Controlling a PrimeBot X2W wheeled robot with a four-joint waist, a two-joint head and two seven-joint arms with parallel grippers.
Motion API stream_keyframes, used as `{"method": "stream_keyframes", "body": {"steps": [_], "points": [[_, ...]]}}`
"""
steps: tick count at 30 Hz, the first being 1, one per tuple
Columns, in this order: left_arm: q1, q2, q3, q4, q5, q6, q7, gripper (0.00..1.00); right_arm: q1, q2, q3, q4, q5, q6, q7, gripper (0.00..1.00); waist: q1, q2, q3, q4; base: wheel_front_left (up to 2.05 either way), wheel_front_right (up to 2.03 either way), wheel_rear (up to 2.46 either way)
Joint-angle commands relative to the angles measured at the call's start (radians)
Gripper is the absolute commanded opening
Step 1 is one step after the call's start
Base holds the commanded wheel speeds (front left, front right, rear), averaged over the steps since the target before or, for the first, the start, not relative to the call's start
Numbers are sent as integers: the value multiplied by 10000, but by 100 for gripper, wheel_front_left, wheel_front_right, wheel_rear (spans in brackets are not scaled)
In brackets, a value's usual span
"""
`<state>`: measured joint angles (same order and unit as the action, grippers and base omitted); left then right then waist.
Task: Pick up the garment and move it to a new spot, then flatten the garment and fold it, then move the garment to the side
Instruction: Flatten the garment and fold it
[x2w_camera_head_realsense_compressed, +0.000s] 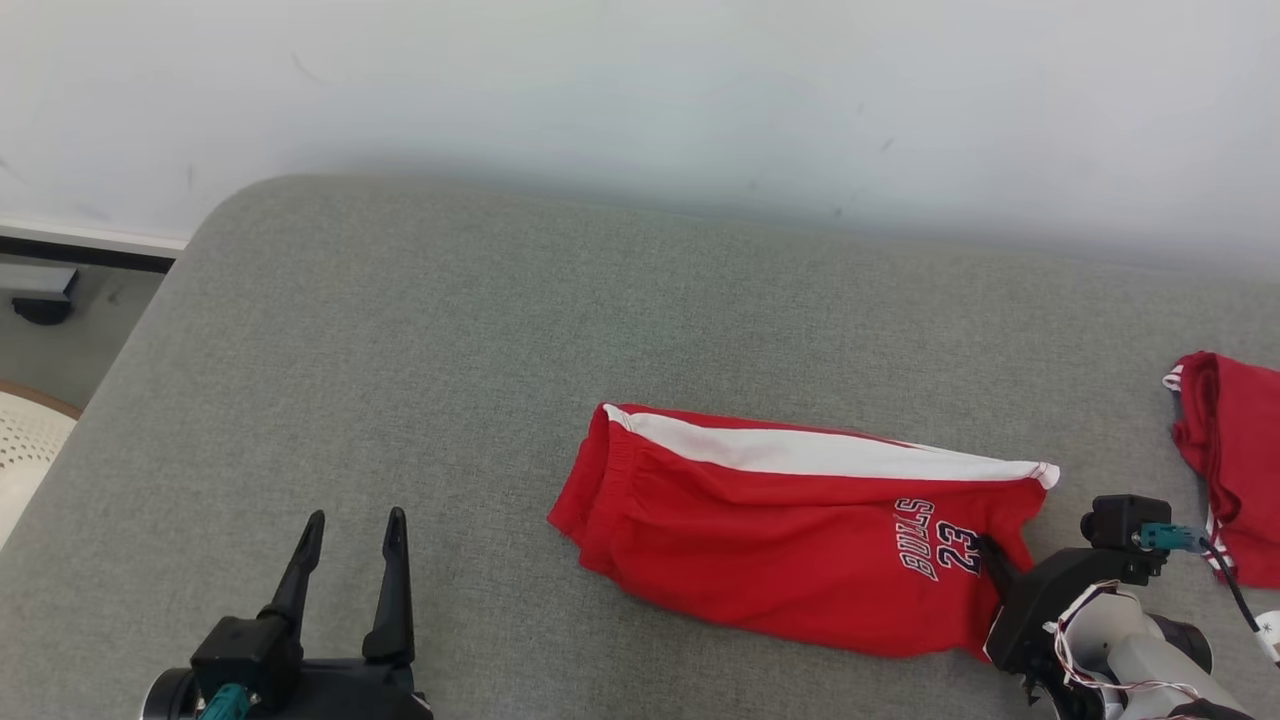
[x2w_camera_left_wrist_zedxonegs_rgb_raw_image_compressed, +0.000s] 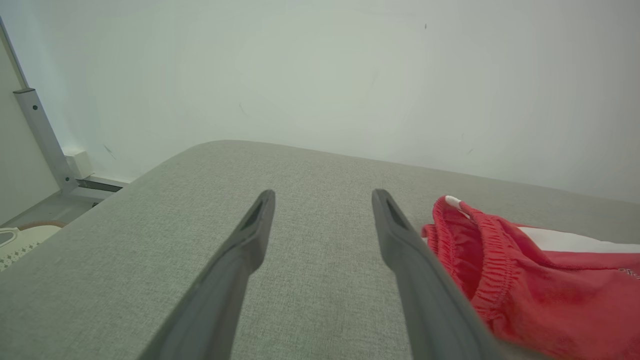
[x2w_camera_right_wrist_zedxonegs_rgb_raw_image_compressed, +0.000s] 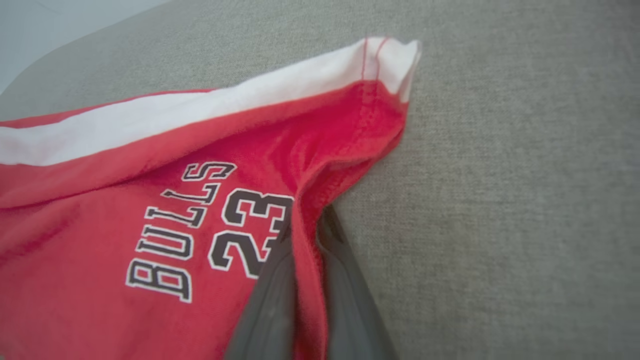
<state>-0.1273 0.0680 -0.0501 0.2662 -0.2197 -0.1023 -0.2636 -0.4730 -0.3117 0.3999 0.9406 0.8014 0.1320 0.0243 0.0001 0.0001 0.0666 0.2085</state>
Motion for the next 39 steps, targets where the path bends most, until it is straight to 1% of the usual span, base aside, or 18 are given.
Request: {"method": "stream_keyframes", "body": {"steps": [1, 9, 15, 19, 23, 30, 35, 37, 38, 39], "points": [[12, 15, 67, 30, 51, 13, -30, 100, 154, -81, 16, 124, -43, -18, -5, 0, -1, -1, -72, -60, 0, 0, 0], [212, 144, 171, 20, 97, -5, -30, 100, 185, -729, -232, -5, -100, -18, -186, 0, -1, -1, -275, -222, 0, 0, 0], [293, 116, 227, 17, 82, 5, -30, 100, 224, -949, -253, -390, -135, -18, -57, 0, -1, -1, -323, -388, 0, 0, 0], [352, 114, 256, 56, 93, -2, -30, 100, 186, -724, -135, -1113, -25, -18, 160, 0, -1, -1, -397, -465, 0, 0, 0], [384, 119, 269, 83, 110, -11, -30, 100, 181, -554, -57, -2258, 168, -18, 519, 0, -1, -1, -471, -507, 0, 0, 0], [356, 80, 163, 167, 113, -30, -30, 100, 438, -25, -134, -4281, 307, -17, 1503, 0, -1, -1, -563, -422, 0, 0, 0], [276, 54, 91, 195, 64, -61, -30, 100, 406, 682, -380, -5097, 123, -17, 2194, 0, -1, -1, -565, -245, 0, 0, 0], [195, 30, 36, 218, 54, -74, -30, 100, 361, 982, -482, -5232, -47, -17, 2406, 0, -1, -1, -545, -136, 0, 0, 0], [122, 1, -24, 244, 35, -79, -30, 100, 321, 1319, -555, -5197, -220, -17, 2602, 0, -1, -1, -506, -28, 0, 0, 0], [122, 1, -24, 244, 35, -79, -30, 100, 321, 1319, -555, -5197, -220, -17, 2602, 0, -1, -1, -506, -28, 0, 0, 0]]}}
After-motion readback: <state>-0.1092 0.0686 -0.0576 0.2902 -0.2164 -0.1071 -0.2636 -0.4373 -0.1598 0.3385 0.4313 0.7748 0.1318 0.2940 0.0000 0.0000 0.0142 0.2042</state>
